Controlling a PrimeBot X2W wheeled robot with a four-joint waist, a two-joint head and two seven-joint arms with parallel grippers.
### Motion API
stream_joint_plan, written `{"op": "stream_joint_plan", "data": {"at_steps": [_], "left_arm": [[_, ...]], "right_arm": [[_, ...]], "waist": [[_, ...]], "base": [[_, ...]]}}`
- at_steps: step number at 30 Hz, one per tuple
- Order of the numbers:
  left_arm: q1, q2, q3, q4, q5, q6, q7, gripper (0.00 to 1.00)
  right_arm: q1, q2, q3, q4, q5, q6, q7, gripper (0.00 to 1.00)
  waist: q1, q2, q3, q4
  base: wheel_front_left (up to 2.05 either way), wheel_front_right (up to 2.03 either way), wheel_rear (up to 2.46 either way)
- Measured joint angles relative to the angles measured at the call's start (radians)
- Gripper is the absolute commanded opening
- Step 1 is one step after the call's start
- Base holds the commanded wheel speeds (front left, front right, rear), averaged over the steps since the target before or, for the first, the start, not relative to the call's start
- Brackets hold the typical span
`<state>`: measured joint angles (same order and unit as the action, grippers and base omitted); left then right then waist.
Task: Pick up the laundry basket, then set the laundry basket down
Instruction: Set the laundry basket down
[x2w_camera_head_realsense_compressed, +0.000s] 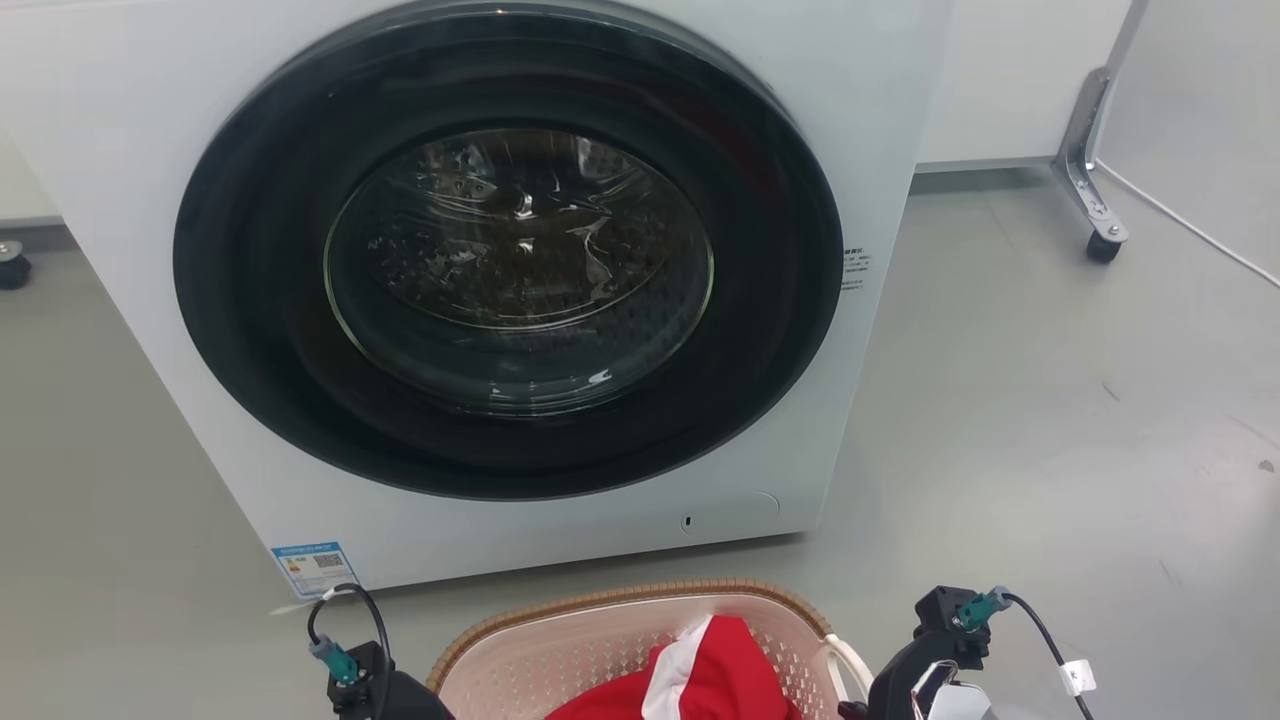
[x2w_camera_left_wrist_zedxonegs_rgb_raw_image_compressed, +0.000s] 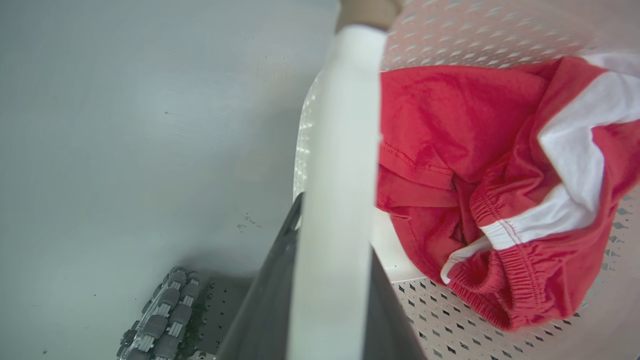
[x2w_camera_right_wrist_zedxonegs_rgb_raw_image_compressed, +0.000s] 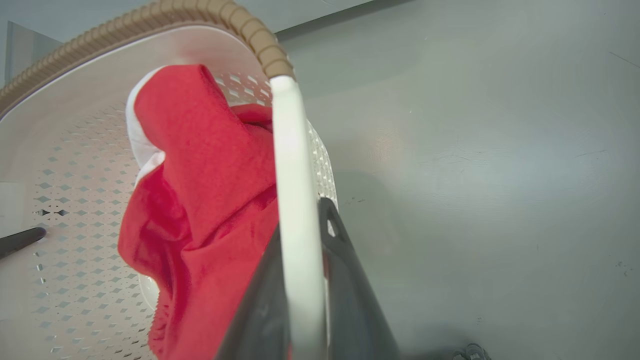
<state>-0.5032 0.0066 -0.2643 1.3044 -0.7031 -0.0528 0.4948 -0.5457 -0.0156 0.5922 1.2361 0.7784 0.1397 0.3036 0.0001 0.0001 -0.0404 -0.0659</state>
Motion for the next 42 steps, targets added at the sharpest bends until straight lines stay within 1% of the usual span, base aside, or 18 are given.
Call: {"op": "stream_joint_plan", "data": {"at_steps": [3, 6, 7, 17, 19, 25, 33, 42], "left_arm": [[-0.002, -0.002, -0.001, -0.001, 0.000, 0.002, -0.013, 0.00], [-0.003, -0.003, -0.001, -0.006, 0.000, 0.003, -0.026, 0.00], [-0.006, -0.004, -0.002, -0.009, 0.000, 0.006, -0.034, 0.00], [-0.054, -0.008, -0.030, -0.043, 0.015, 0.019, -0.107, 0.00], [-0.070, -0.009, -0.032, -0.053, 0.020, 0.027, -0.126, 0.00], [-0.122, -0.009, -0.043, -0.083, 0.037, 0.030, -0.192, 0.00], [-0.174, -0.004, -0.052, -0.099, 0.056, 0.054, -0.265, 0.00], [-0.243, 0.003, -0.063, -0.115, 0.085, 0.069, -0.323, 0.00]], "right_arm": [[-0.007, 0.001, -0.001, 0.003, 0.000, -0.009, -0.017, 0.00], [-0.020, 0.001, -0.003, 0.005, 0.000, -0.010, -0.028, 0.00], [-0.025, 0.001, -0.003, 0.005, 0.000, -0.018, -0.036, 0.00], [-0.072, 0.001, -0.012, 0.003, -0.005, -0.044, -0.130, 0.00], [-0.091, -0.002, -0.012, 0.000, -0.009, -0.050, -0.149, 0.00], [-0.146, -0.009, -0.011, -0.012, -0.024, -0.060, -0.210, 0.00], [-0.195, -0.012, -0.007, -0.025, -0.038, -0.062, -0.272, 0.00], [-0.269, -0.019, 0.001, -0.031, -0.058, -0.062, -0.319, 0.00]], "waist": [[0.0000, 0.0000, 0.012, -0.001], [0.0000, 0.0000, 0.022, -0.001], [0.0000, 0.0000, 0.027, -0.001], [0.0000, 0.0000, 0.104, 0.003], [0.0000, 0.0000, 0.126, 0.005], [0.0001, 0.0000, 0.202, 0.006], [0.0002, 0.0001, 0.314, 0.003], [0.0001, 0.0001, 0.446, -0.003]], "base": [[0.00, 0.00, 0.00], [0.00, 0.00, 0.00], [0.00, 0.00, 0.00], [0.00, 0.00, 0.00], [0.00, 0.00, 0.00], [0.00, 0.00, 0.00], [0.00, 0.00, 0.00], [0.00, 0.00, 0.00]]}}
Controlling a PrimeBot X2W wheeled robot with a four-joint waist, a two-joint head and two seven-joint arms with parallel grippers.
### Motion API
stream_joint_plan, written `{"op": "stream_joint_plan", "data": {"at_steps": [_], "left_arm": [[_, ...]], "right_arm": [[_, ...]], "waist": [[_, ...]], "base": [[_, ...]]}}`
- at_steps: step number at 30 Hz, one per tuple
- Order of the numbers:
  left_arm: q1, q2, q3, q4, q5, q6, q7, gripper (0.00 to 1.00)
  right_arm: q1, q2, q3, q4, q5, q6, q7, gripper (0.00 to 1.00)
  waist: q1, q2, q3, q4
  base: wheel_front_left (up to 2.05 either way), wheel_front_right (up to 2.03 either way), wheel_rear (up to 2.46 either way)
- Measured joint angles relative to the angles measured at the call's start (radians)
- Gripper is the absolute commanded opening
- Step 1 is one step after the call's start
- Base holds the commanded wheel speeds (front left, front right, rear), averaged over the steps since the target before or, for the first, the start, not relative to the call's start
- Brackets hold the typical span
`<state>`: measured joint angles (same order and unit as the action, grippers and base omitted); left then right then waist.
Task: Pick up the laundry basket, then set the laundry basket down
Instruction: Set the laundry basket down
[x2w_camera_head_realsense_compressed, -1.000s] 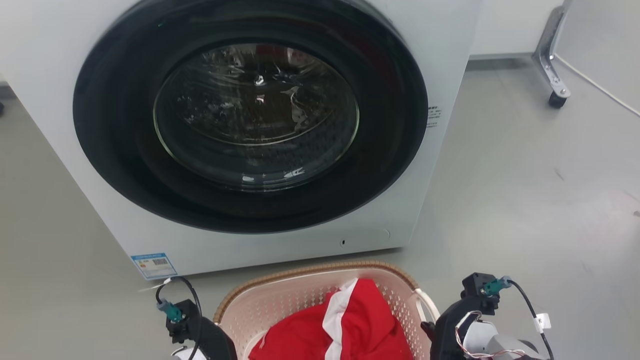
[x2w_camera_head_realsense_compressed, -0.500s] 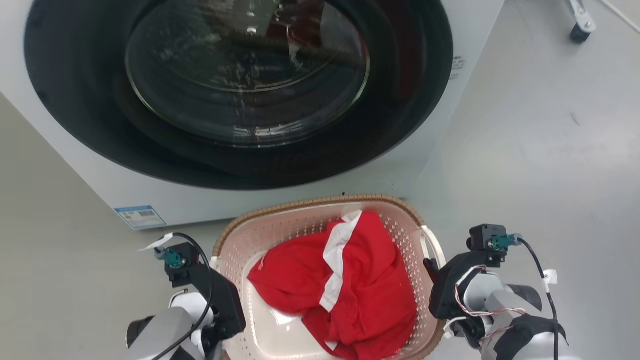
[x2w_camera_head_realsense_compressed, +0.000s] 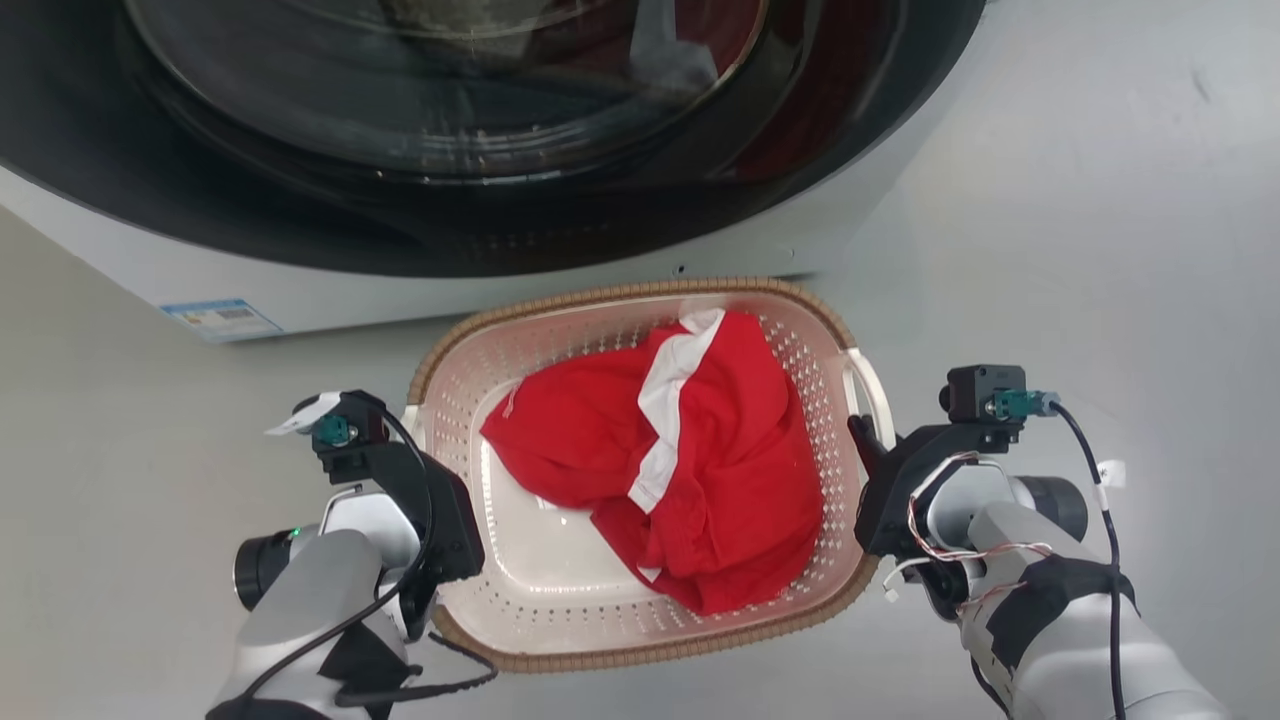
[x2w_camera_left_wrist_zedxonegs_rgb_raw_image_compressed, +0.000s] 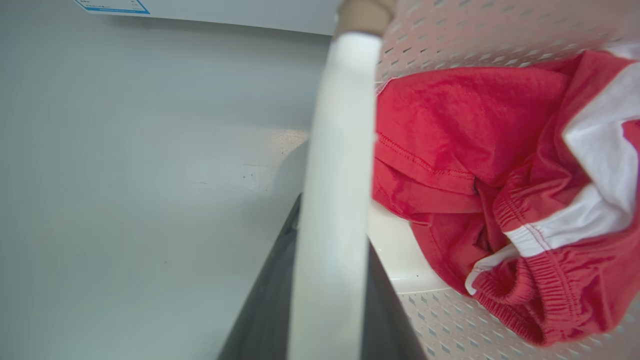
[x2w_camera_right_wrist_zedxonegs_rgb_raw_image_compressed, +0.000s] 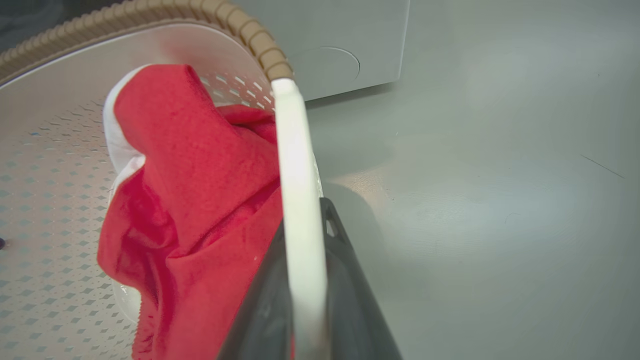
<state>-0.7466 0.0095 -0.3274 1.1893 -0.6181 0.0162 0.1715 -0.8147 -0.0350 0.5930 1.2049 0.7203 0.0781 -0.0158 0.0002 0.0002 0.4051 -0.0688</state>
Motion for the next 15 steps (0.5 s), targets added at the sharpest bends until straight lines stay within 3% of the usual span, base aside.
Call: {"op": "stream_joint_plan", "data": {"at_steps": [15], "left_arm": [[-0.095, 0.001, -0.001, -0.001, 0.008, 0.010, -0.045, 0.00]], "right_arm": [[-0.102, -0.013, 0.020, 0.000, -0.029, 0.001, -0.057, 0.00]], "waist": [[0.0000, 0.0000, 0.211, 0.003]], "base": [[0.00, 0.00, 0.00]]}}
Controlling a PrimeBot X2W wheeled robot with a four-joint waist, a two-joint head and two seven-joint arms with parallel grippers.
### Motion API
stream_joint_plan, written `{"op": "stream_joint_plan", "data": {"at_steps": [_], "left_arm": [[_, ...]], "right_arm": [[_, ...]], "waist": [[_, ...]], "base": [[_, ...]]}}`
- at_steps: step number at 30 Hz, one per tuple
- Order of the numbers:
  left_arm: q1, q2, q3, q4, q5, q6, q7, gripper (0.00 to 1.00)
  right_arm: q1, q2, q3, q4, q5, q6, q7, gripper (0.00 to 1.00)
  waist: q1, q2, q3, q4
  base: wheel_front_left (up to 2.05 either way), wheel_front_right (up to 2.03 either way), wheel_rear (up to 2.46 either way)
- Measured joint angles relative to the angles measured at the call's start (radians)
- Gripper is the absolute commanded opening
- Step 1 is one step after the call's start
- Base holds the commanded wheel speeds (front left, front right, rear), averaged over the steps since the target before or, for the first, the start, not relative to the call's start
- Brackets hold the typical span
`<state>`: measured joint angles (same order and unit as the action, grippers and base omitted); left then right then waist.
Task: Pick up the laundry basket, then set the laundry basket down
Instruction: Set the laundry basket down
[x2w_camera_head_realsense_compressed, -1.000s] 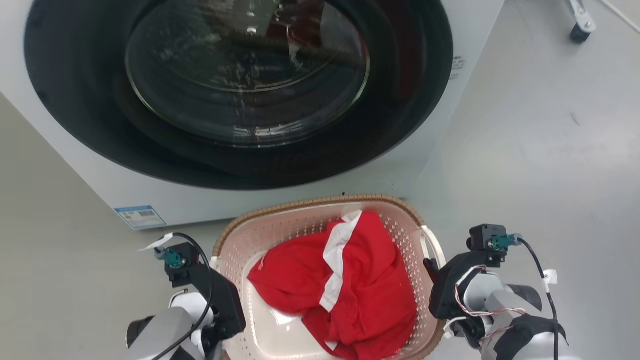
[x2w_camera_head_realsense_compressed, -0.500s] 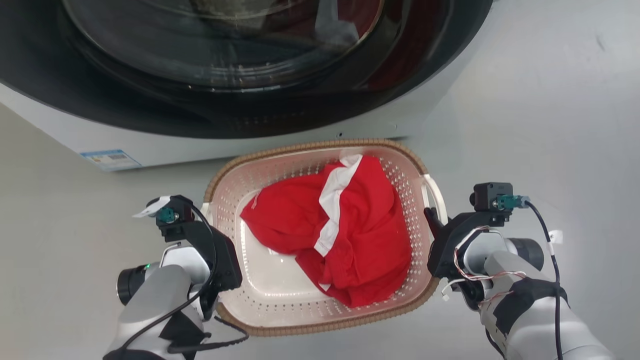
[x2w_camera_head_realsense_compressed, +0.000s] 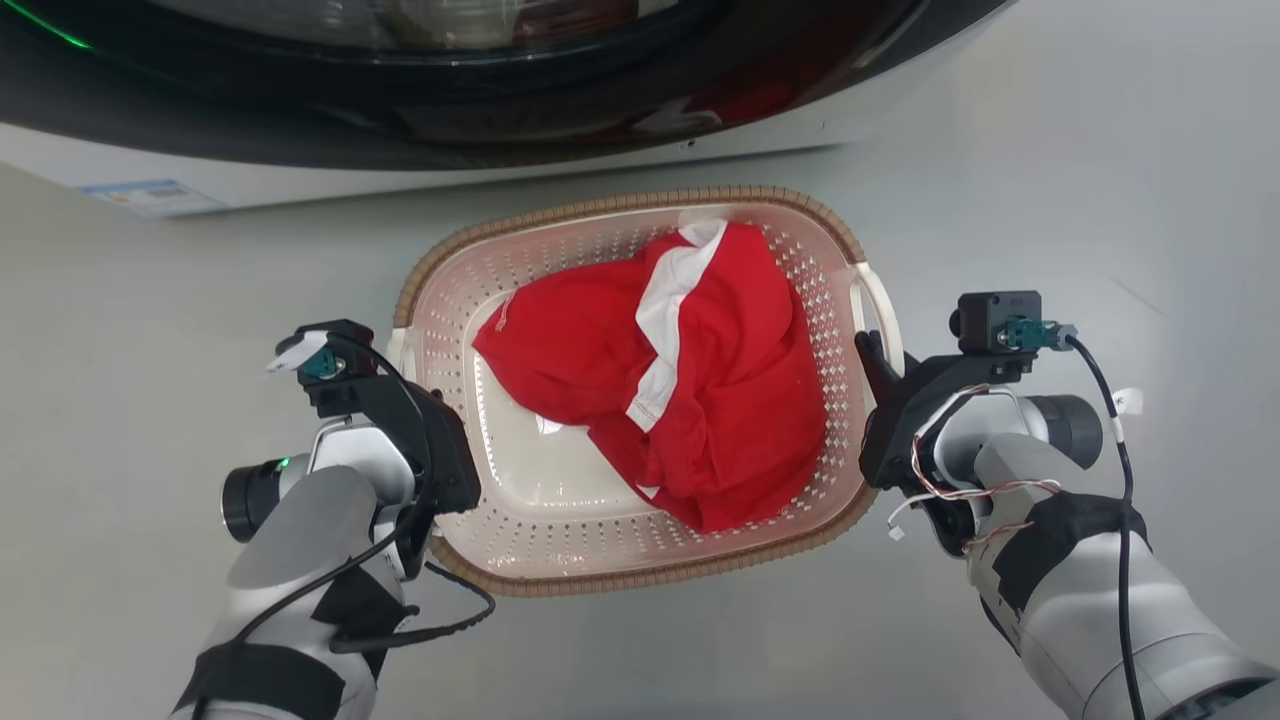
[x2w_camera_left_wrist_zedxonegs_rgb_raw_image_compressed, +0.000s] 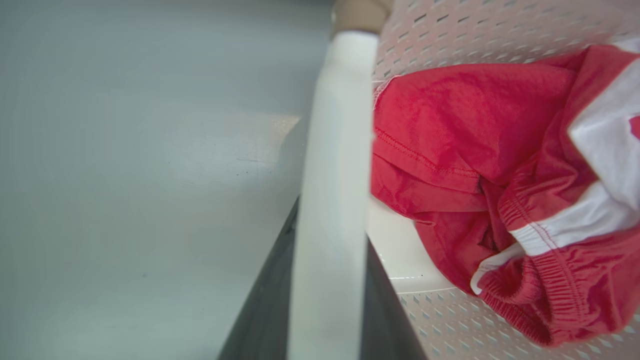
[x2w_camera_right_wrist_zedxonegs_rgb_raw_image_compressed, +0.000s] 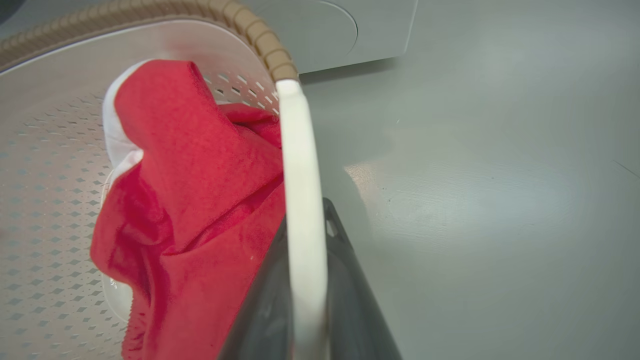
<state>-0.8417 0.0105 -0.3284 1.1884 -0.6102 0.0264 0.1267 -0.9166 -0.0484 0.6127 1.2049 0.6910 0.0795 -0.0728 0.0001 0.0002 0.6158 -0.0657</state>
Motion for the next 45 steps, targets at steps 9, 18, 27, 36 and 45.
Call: {"op": "stream_joint_plan", "data": {"at_steps": [9, 18, 27, 36, 45], "left_arm": [[-0.054, 0.002, 0.002, 0.003, 0.000, 0.004, -0.024, 0.00], [-0.099, 0.003, 0.004, 0.005, 0.000, 0.008, -0.051, 0.00], [-0.126, 0.000, 0.005, 0.008, 0.000, 0.009, -0.080, 0.00], [-0.149, -0.002, 0.005, 0.021, 0.002, 0.008, -0.111, 0.00], [-0.156, -0.004, 0.005, 0.032, 0.002, 0.007, -0.120, 0.00]], "right_arm": [[-0.060, -0.004, 0.008, 0.002, -0.010, 0.002, -0.029, 0.00], [-0.102, -0.011, 0.010, 0.005, -0.014, 0.009, -0.059, 0.00], [-0.126, -0.016, 0.010, 0.012, -0.014, 0.015, -0.084, 0.00], [-0.145, -0.025, 0.009, 0.015, -0.014, 0.025, -0.115, 0.00], [-0.145, -0.026, 0.010, 0.021, -0.014, 0.028, -0.131, 0.00]], "waist": [[0.0000, 0.0000, 0.109, 0.010], [0.0000, 0.0001, 0.194, 0.017], [-0.0001, -0.0001, 0.259, 0.021], [-0.0003, -0.0004, 0.298, 0.024], [-0.0003, -0.0004, 0.301, 0.026]], "base": [[0.00, 0.00, 0.00], [0.00, 0.00, 0.00], [0.00, 0.00, 0.00], [0.00, 0.00, 0.00], [0.00, 0.00, 0.00]]}}
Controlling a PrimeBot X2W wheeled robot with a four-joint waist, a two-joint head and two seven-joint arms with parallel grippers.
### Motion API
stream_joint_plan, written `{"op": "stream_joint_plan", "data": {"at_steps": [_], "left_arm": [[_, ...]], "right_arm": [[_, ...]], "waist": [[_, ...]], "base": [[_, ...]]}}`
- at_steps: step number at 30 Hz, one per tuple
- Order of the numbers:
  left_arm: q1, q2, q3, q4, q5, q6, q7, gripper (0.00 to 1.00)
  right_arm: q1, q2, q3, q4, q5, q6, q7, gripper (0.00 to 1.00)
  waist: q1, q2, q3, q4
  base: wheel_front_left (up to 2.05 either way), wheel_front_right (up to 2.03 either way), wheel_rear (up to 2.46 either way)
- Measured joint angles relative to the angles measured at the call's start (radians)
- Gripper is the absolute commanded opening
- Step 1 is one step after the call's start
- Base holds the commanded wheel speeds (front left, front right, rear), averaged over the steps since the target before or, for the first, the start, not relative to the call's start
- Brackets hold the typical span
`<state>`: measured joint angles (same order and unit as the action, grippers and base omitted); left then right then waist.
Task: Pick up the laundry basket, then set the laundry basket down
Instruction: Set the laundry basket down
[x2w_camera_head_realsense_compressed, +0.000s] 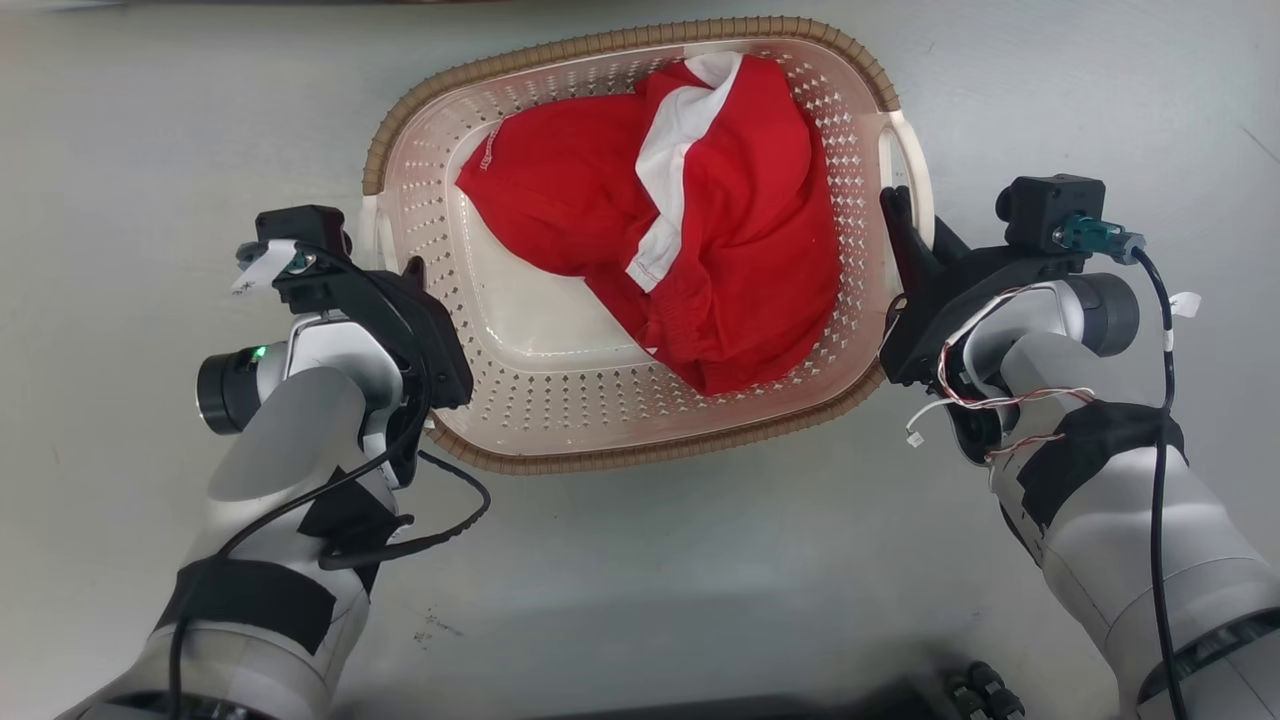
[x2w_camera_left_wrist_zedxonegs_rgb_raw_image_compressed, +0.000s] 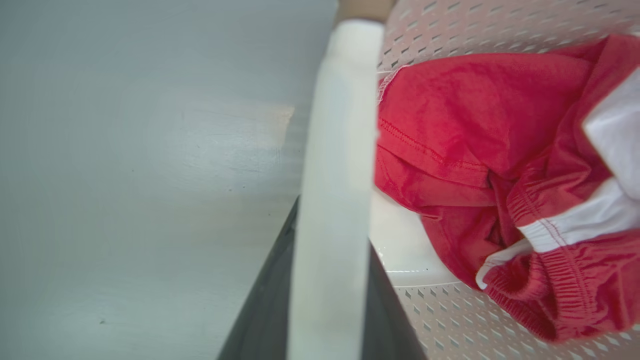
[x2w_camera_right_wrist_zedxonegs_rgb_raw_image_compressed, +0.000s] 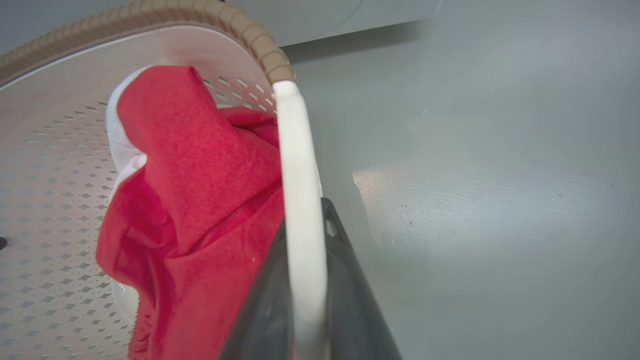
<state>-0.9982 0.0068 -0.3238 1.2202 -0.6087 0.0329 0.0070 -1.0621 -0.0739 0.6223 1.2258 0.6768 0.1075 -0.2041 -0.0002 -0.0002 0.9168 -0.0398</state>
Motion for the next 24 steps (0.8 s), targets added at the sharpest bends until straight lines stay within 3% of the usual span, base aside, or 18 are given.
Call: {"op": "stream_joint_plan", "data": {"at_steps": [9, 11, 12, 13, 24], "left_arm": [[-0.004, -0.002, 0.002, 0.008, -0.002, -0.017, 0.000, 0.02], [-0.005, -0.003, 0.001, 0.011, -0.003, -0.019, 0.000, 0.46], [-0.005, -0.002, 0.000, 0.015, -0.004, -0.024, 0.000, 0.82], [-0.005, -0.002, 0.000, 0.019, -0.004, -0.025, 0.000, 1.00], [-0.001, 0.022, -0.016, 0.035, -0.002, -0.042, -0.013, 1.00]], "right_arm": [[-0.006, 0.002, 0.001, 0.011, 0.000, 0.003, -0.001, 0.00], [-0.010, 0.003, 0.004, 0.013, 0.000, 0.003, -0.001, 0.00], [-0.011, 0.003, 0.007, 0.014, -0.001, 0.003, -0.001, 0.43], [-0.012, 0.003, 0.008, 0.016, -0.003, 0.003, -0.001, 1.00], [-0.009, -0.010, 0.018, 0.026, -0.011, 0.003, -0.022, 1.00]], "waist": [[0.0001, 0.0001, -0.006, 0.001], [0.0001, 0.0003, -0.009, 0.002], [0.0002, 0.0004, -0.012, 0.002], [0.0003, 0.0004, -0.015, 0.003], [0.0003, 0.0003, -0.078, 0.008]], "base": [[0.00, 0.00, 0.00], [0.00, 0.00, 0.00], [0.00, 0.00, 0.00], [0.00, 0.00, 0.00], [0.00, 0.00, 0.00]]}}
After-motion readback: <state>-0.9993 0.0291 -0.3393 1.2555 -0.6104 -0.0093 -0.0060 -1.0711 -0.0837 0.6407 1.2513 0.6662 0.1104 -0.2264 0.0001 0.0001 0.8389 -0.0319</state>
